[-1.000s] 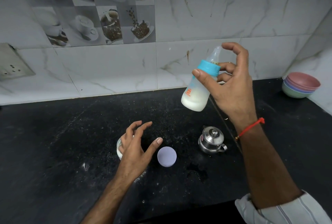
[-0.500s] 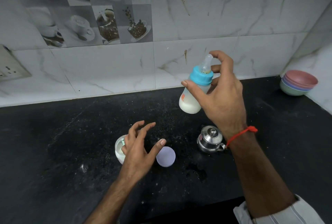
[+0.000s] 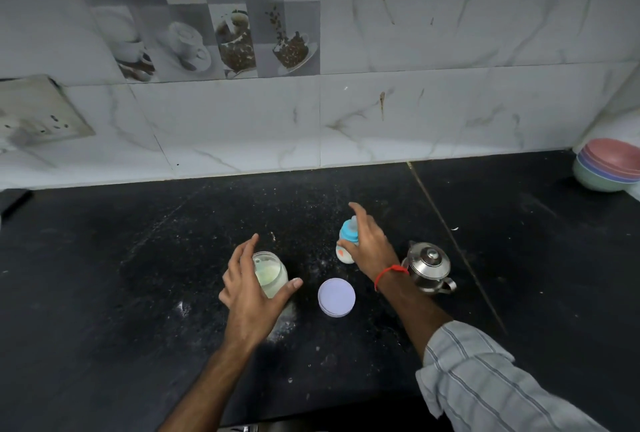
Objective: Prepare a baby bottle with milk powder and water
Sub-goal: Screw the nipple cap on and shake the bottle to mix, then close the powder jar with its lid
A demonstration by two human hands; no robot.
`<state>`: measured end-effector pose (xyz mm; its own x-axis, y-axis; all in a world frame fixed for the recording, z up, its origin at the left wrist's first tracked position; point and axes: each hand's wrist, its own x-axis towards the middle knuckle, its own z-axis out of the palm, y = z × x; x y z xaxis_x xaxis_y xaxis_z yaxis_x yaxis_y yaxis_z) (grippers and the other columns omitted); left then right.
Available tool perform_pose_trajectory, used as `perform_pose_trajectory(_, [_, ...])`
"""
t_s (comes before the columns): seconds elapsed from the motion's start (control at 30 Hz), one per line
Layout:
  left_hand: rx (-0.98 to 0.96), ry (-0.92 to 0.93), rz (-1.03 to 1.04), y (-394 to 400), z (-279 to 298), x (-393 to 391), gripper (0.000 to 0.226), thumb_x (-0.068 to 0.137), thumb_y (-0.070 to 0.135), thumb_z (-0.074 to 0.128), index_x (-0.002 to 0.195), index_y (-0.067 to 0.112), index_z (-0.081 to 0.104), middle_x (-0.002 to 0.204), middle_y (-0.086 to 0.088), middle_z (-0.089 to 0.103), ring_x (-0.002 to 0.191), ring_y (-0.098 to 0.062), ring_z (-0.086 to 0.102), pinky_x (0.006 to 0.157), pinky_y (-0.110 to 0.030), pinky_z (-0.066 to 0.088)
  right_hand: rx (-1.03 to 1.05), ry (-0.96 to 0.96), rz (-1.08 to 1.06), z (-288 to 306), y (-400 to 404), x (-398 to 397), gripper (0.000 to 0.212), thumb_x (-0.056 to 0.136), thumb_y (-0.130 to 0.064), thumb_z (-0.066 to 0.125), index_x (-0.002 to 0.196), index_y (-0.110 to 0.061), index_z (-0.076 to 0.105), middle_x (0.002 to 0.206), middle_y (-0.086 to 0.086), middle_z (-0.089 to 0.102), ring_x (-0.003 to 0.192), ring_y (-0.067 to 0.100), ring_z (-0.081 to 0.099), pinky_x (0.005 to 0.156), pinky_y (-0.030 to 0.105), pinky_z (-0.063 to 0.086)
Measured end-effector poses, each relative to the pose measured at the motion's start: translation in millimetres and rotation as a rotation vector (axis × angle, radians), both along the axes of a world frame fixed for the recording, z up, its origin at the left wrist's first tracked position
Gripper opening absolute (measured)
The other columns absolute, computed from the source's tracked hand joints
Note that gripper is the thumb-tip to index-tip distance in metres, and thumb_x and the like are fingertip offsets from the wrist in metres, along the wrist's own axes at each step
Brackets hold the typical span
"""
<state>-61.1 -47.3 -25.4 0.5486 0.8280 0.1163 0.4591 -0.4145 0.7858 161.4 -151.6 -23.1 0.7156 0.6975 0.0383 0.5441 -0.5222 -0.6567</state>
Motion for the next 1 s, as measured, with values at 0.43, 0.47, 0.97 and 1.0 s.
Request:
perform_pose_trajectory(0.43, [-0.24, 0.023, -0.042, 22, -50, -11, 0.148, 0.06, 0.05, 0.094, 0.159, 0.036, -0.015, 0.168, 0.008, 0.029, 0.15, -0.024, 0.037, 0.12, -0.059, 0.014, -0.035, -0.522, 0.047, -42, -21, -34, 0.069, 0.086, -0.07, 0.053, 0.139, -0.025, 0.053, 0.117, 0.005, 0.054, 0.1, 0.026, 0.05, 0.084, 0.044, 0.05])
perform_pose_trajectory(0.47, [-0.24, 0.019, -0.045, 23, -52, -11, 0.148, 0.06, 0.05, 0.094, 0.159, 0.036, -0.014, 0.167, 0.009, 0.031, 0.15, -0.024, 0.038, 0.12, -0.059, 0.014, -0.119, -0.477, 0.145, -47, -23, -42, 0.071, 0.084, -0.072, 0.051, 0.14, -0.028, 0.053, 0.122, 0.004, 0.054, 0.106, 0.027, 0.051, 0.088, 0.045, 0.05])
perform_pose_trajectory(0.97, [-0.059, -0.271, -0.253, 12, -5, -13, 0.101, 0.06, 0.047, 0.097, 0.146, 0.031, 0.046, 0.142, 0.012, 0.051, 0.133, -0.007, 0.051, 0.108, -0.03, 0.047, 0.575, 0.559, -0.024, 21, -37, -79, 0.045, 0.081, -0.014, 0.081, 0.114, -0.027, 0.054, 0.124, 0.007, 0.063, 0.106, 0.011, 0.07, 0.092, 0.034, 0.057])
perform_pose_trajectory(1.0, [-0.062, -0.276, -0.286, 7, 2, -13, 0.102, 0.06, 0.05, 0.095, 0.147, 0.031, 0.045, 0.143, 0.012, 0.05, 0.134, -0.007, 0.05, 0.108, -0.029, 0.047, 0.708, 0.609, -0.038, 36, -39, -85, 0.043, 0.081, -0.01, 0.078, 0.111, -0.02, 0.049, 0.125, 0.013, 0.064, 0.105, 0.01, 0.07, 0.089, 0.03, 0.057])
